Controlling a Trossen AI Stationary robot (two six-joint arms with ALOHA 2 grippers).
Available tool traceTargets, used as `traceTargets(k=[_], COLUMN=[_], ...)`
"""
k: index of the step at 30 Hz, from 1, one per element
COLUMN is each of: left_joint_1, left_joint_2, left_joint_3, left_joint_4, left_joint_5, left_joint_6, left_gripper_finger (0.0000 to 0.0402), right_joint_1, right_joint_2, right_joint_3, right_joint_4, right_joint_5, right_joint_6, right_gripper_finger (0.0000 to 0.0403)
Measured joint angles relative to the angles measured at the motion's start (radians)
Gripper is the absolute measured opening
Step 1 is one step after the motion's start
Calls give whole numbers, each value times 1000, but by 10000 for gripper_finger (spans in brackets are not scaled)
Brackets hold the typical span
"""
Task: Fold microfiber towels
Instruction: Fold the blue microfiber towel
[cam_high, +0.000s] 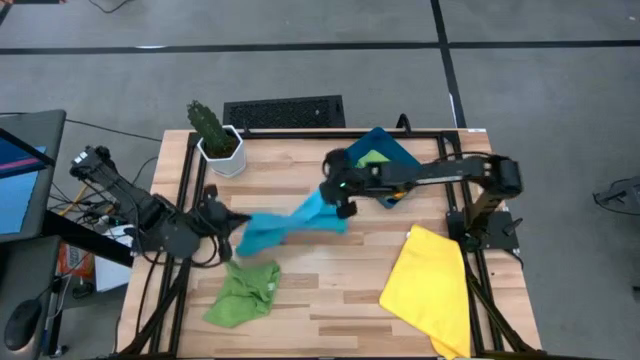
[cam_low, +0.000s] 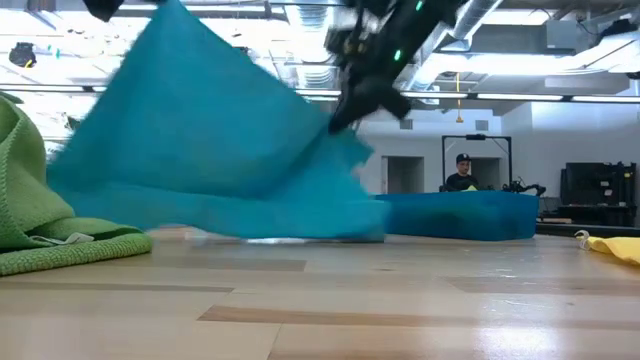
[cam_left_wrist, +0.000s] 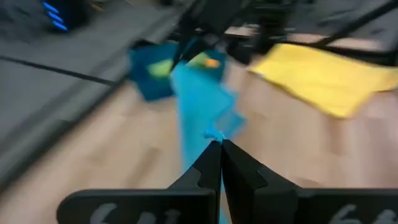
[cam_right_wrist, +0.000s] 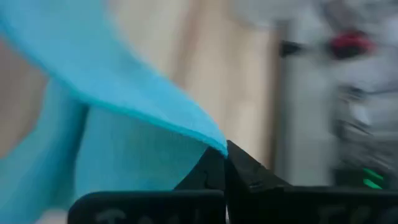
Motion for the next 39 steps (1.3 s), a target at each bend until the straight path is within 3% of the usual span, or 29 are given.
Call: traceTargets(k=[7, 10, 12, 20, 26, 34, 39], left_joint_1=[190, 240, 250, 247, 186, 4, -71], left_joint_2=[-105, -158, -194, -245, -169, -73, -66], left_joint_3=[0, 0, 0, -42, -170, -198, -196], left_joint_4=[-16, 22, 33, -92, -129, -146, -191], left_joint_5=[-226, -215, -148, 341, 541, 589, 511], left_joint_6=[331, 429, 431, 140, -156, -431, -520], left_gripper_finger=[0, 0, 0, 0, 0, 0, 0], right_joint_1=[-45, -48, -33, 109, 276, 469, 489], right_joint_2=[-149, -199, -233, -288, -260, -189, -169], right_joint_3=[0, 1, 1, -41, -212, -287, -286], right_joint_4=[56, 32, -22, -281, -183, -85, -95], right_joint_5=[355, 407, 400, 215, 128, 86, 86], right_joint_6=[2, 35, 88, 455, 672, 825, 837], right_gripper_finger=[8, 7, 6, 6, 7, 7, 13])
